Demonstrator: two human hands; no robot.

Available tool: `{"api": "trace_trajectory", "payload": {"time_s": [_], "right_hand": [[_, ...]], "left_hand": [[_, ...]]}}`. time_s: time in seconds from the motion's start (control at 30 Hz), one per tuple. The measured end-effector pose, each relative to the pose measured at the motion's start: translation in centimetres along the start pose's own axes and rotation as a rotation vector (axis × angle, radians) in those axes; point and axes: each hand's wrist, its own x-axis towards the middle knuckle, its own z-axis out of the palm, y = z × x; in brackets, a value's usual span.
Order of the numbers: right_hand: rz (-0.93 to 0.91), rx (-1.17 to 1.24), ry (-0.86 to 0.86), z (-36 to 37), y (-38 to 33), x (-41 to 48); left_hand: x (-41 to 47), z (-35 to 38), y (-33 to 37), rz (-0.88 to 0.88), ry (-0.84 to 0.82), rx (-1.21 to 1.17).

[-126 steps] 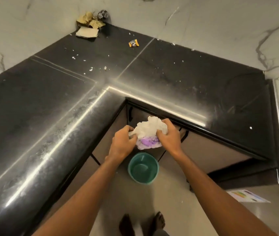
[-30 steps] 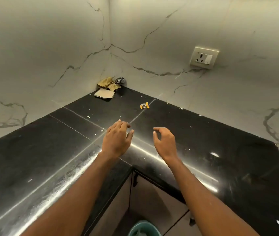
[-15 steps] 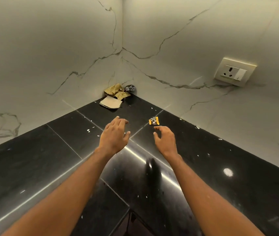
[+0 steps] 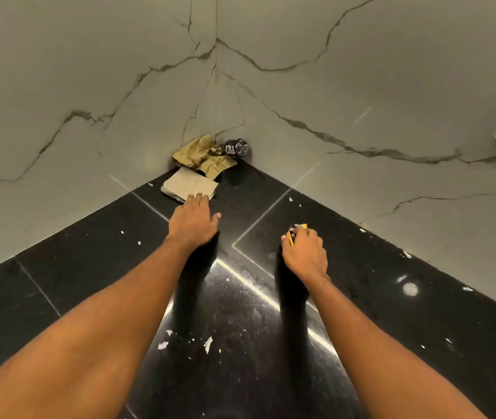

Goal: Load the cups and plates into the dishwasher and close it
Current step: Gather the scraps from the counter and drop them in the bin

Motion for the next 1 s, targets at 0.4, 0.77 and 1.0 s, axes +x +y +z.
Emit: {"api": "trace_trajectory", "payload": {"time_s": [0.4,0.77,1.0], "right_hand": [[0.010,0.115,-0.150,0.6,-1.0,2.3],[0.024,0.307,-0.203,-1.4,0.6,-6.1],[0.040,0.433,-0.110,-3.4,3.3,-12.6]], "left_hand": [[-1.1,1.5,0.3,0.164,0.119,0.247],[-8.0,0.2,3.5,0.144,-0.138,0.137],[-13.8,-0.2,5.5,0.197,-0.159,0.170]]}}
